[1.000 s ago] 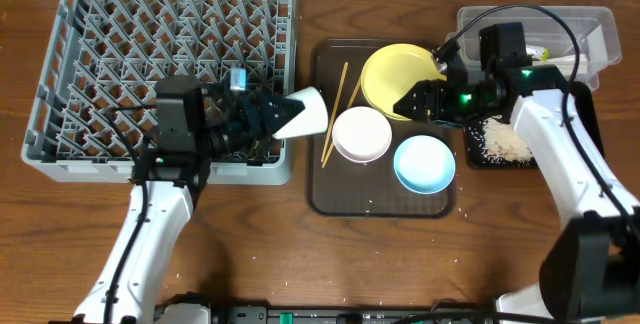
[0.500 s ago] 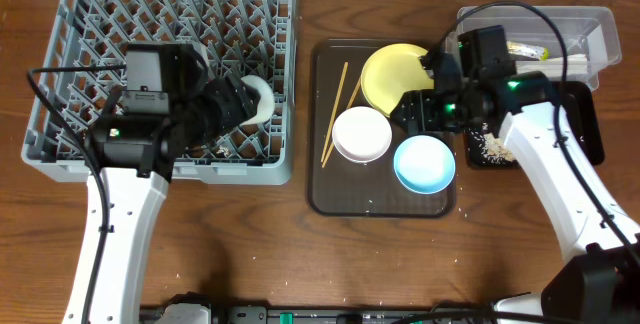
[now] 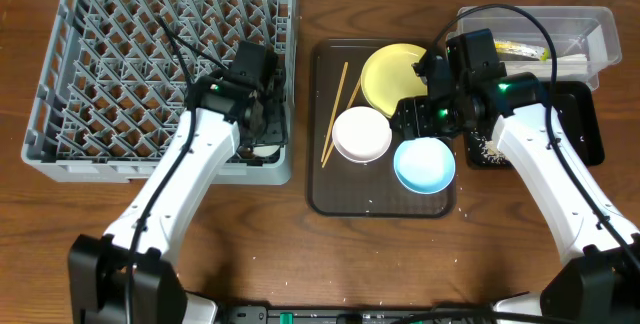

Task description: Sort waste into correct bins and load items into the dishwasher

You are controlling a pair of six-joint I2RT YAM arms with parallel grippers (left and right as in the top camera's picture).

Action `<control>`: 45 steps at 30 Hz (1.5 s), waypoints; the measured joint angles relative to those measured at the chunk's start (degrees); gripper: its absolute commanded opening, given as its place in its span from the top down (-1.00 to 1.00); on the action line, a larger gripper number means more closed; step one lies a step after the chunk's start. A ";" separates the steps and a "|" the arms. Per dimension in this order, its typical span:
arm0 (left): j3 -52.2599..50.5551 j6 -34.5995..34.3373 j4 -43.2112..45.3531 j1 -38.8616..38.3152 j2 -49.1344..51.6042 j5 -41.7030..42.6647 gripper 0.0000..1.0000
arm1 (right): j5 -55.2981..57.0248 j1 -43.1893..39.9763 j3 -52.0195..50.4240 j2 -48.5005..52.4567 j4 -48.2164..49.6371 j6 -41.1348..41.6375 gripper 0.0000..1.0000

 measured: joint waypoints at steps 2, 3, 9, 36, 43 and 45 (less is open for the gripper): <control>0.00 0.24 0.02 0.00 0.11 -1.09 0.66 | 0.46 0.00 0.00 0.00 0.00 0.00 -0.43; 0.00 0.37 0.00 0.00 0.07 -1.77 0.66 | 0.57 0.00 0.00 0.00 0.00 0.00 -0.43; 0.00 0.81 0.04 0.00 0.07 -4.68 0.66 | 1.11 0.00 0.00 0.00 0.02 -0.02 -0.43; 6.80 2.73 -9.31 -2.12 6.56 -4.44 -0.73 | 1.36 0.00 0.00 0.00 -0.04 -0.02 -0.46; 13.18 2.40 -8.96 -2.14 0.94 4.76 -0.72 | 1.31 -1.01 0.00 -0.15 -0.79 -0.02 -0.48; 13.33 1.31 -8.96 -2.19 -0.26 7.58 -0.71 | 1.31 -2.60 0.07 -0.85 -1.57 0.00 -0.50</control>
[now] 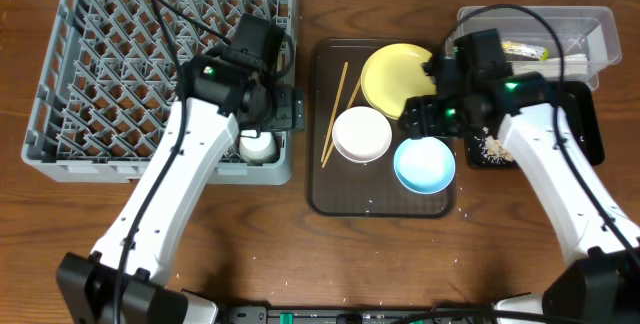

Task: Sort waste into correct bins and load items into the dishwasher
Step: 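Reach the left gripper to the pink bowl and grasp its rim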

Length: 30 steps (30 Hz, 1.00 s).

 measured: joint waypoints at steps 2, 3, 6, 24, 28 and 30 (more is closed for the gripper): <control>0.00 -1.22 0.02 -0.31 -0.24 2.10 -0.70 | 0.11 -2.34 0.22 -1.73 -0.57 0.02 -0.51; -0.02 -1.92 0.20 -0.59 -0.11 2.71 -0.68 | 0.28 -3.50 0.35 -2.73 -0.76 0.17 -0.51; -0.11 -3.56 1.73 -2.84 0.66 4.02 -0.66 | 1.79 -8.41 1.11 -7.23 -1.90 1.38 -0.56; -0.85 -6.58 11.50 -13.03 17.11 1.75 -0.59 | 7.15 -17.55 2.16 -10.58 -6.12 6.38 -0.99; -0.85 -6.58 14.16 -13.03 20.37 1.53 -0.50 | 7.19 -17.55 2.16 -10.58 -6.14 6.38 -0.98; -0.85 -6.58 15.50 -13.03 21.88 1.55 -0.43 | 7.23 -17.55 2.16 -10.58 -6.12 6.38 -0.99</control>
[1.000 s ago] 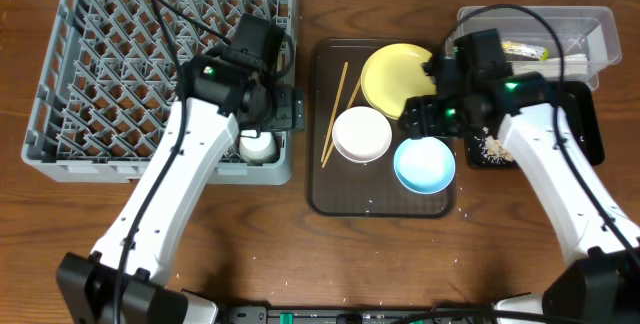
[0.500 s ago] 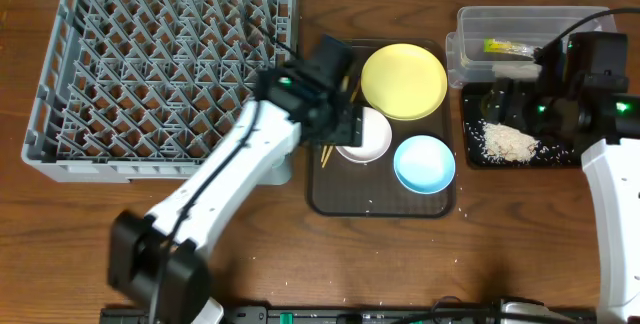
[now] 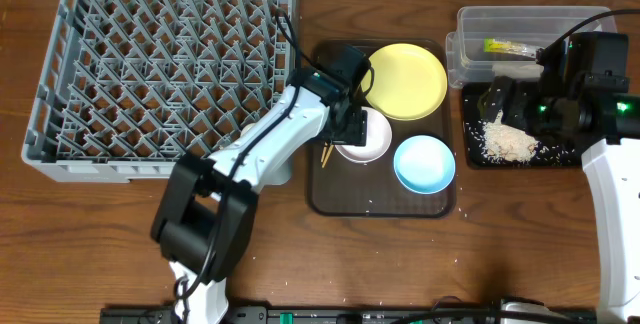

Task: Sort waste into correct bins and load items into the dishwasher
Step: 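Reach the left gripper to the pink bowl and grasp its rim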

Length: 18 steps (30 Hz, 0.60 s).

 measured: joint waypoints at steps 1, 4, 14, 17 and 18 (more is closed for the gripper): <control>0.00 -0.07 0.57 0.00 0.59 0.00 -0.39 | 0.02 0.00 0.00 0.00 0.00 0.00 -0.99; -0.04 -0.26 1.70 0.00 2.34 0.02 -0.29 | 0.15 0.00 0.00 0.00 0.00 0.00 -0.98; -0.11 -4.81 4.33 -0.04 5.77 0.00 0.23 | 0.15 0.00 0.00 0.00 0.00 0.00 -0.98; -0.20 -6.84 4.35 -0.04 5.79 0.02 0.29 | 0.17 0.00 0.00 0.00 0.00 0.00 -0.98; -0.20 -7.72 4.35 -0.04 5.79 0.02 0.32 | 0.17 0.00 0.00 0.00 0.00 0.00 -0.99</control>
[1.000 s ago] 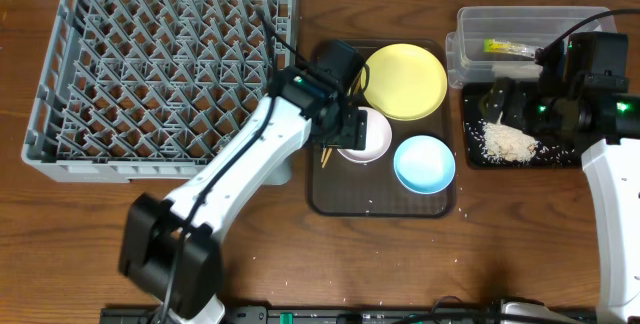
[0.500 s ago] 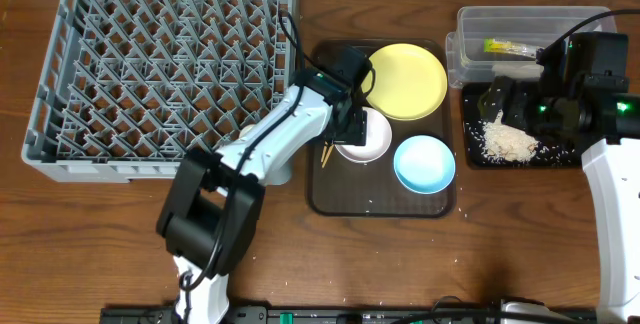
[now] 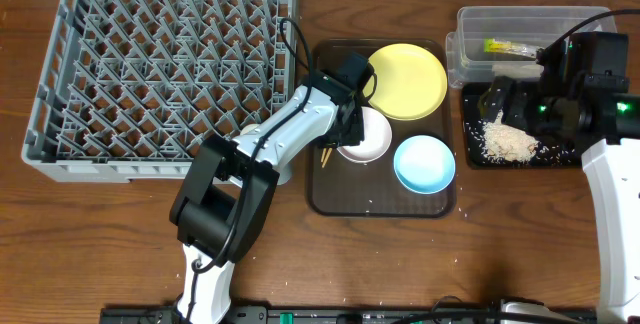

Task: Sort waste into correct bins and load items into the dishwasher
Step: 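Reach the left gripper to the pink bowl and grasp its rim, then lift the pink bowl with the left gripper and set it in the rack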

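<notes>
My left gripper (image 3: 349, 122) reaches across onto the brown tray (image 3: 322, 196) and sits at the left rim of the white bowl (image 3: 370, 139). Its jaws are hidden by the wrist. A yellow plate (image 3: 412, 82) and a blue bowl (image 3: 424, 163) share that tray, and the chopsticks (image 3: 325, 154) peek out under my left arm. My right gripper (image 3: 496, 100) hovers over the black tray (image 3: 560, 154), just beside a pile of rice (image 3: 509, 142). Its jaws are too dark to read.
A grey dish rack (image 3: 150, 64) fills the left half of the table. At the back right stands a clear plastic container (image 3: 520, 26) holding a yellow-green packet (image 3: 506, 46). My left forearm lies across the rack's near right corner.
The left gripper has shifted slightly at the white bowl's left rim, and the arm's elbow now sits further right. The right arm and the rice have not moved.
My left gripper was down in the rack's near right corner at a white cup. Then it was raised with the cup standing in the rack. Meanwhile the right gripper went from over the brown tray to the black tray, where rice lies. The left gripper now sits at the white bowl.
</notes>
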You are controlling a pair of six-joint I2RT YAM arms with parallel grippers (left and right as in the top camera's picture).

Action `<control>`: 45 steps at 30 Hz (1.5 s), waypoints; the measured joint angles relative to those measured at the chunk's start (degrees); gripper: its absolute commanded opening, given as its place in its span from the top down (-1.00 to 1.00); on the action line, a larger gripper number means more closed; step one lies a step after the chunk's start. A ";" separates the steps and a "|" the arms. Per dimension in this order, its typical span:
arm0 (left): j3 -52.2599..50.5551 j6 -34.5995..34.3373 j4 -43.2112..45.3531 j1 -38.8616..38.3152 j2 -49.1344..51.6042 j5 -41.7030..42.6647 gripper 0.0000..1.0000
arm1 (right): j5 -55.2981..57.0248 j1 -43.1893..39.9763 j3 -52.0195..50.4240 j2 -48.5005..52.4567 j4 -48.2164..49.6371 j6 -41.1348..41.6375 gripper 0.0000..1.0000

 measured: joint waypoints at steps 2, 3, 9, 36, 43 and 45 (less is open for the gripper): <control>0.00 -1.51 -0.02 0.00 0.00 0.00 0.33 | 0.00 0.00 0.00 0.00 0.00 0.00 -0.99; 0.00 -2.08 -0.02 0.00 0.00 0.00 0.34 | 0.00 0.00 0.00 0.00 0.00 0.00 -0.98; -0.57 -4.55 0.70 0.00 0.00 0.00 0.35 | 0.00 0.00 0.00 0.00 0.00 0.00 -0.99; -2.25 -3.61 0.59 -0.07 -7.04 -0.02 0.85 | 0.00 0.00 0.00 0.00 0.00 0.00 -0.99; -2.25 -1.09 0.55 -0.07 -16.55 -0.39 0.85 | 0.00 0.00 0.00 0.00 0.00 0.00 -0.99; -2.25 -0.57 0.13 -0.04 -17.55 -2.05 0.85 | 0.00 0.00 0.00 0.00 -0.02 0.00 -0.98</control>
